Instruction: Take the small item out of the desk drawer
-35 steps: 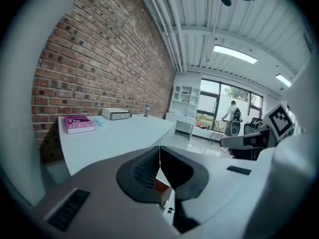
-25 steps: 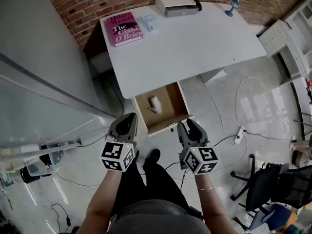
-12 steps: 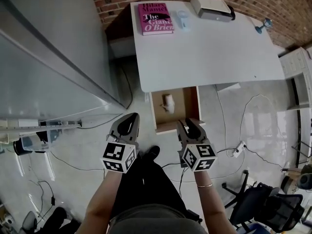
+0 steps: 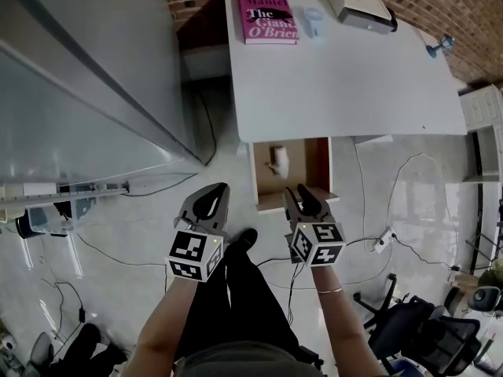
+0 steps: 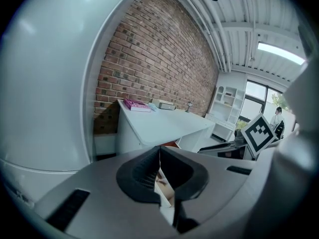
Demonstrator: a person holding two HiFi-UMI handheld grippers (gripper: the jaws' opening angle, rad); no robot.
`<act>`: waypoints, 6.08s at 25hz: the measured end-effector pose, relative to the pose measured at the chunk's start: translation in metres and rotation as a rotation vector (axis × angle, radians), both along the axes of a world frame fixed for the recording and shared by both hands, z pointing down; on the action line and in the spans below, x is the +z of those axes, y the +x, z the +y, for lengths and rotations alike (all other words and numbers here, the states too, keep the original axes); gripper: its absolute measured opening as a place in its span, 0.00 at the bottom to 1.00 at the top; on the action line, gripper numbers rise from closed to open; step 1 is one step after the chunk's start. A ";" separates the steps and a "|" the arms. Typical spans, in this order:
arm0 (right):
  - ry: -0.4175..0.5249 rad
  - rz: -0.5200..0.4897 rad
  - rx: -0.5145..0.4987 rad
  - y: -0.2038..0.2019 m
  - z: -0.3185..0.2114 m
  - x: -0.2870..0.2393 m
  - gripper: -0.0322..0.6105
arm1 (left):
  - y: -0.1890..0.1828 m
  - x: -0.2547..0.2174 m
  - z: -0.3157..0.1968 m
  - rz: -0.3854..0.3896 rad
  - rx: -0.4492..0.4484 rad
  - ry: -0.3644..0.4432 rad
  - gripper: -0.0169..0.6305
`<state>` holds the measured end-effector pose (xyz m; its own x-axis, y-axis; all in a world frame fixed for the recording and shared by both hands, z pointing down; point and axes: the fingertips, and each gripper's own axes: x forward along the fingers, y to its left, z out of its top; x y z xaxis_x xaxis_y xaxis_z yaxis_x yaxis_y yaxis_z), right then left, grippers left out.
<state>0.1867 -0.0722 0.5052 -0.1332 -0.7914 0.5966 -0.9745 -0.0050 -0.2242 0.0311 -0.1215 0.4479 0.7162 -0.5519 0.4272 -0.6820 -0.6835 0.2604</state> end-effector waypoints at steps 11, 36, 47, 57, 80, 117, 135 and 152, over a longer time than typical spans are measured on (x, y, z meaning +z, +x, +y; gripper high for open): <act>-0.091 0.009 -0.021 0.007 -0.022 0.053 0.29 | -0.003 0.029 0.006 0.000 -0.022 -0.045 0.06; -0.273 0.103 -0.058 0.040 -0.077 0.161 0.31 | -0.001 0.091 -0.014 -0.027 -0.082 -0.095 0.06; -0.343 0.130 -0.052 0.052 -0.091 0.197 0.35 | 0.002 0.107 -0.024 -0.018 -0.098 -0.092 0.06; -0.404 0.192 -0.088 0.058 -0.096 0.228 0.37 | 0.002 0.123 -0.021 -0.026 -0.108 -0.114 0.06; -0.496 0.198 -0.072 0.070 -0.092 0.276 0.41 | 0.003 0.139 -0.031 -0.029 -0.141 -0.112 0.06; -0.363 0.106 -0.061 0.034 -0.085 0.217 0.33 | 0.001 0.123 -0.044 -0.022 -0.112 -0.103 0.06; -0.194 -0.012 -0.012 0.009 -0.074 0.124 0.33 | 0.008 0.084 -0.043 -0.012 -0.067 -0.067 0.06; -0.013 -0.081 0.039 -0.007 -0.054 0.018 0.33 | 0.004 0.044 -0.038 -0.024 -0.006 -0.028 0.06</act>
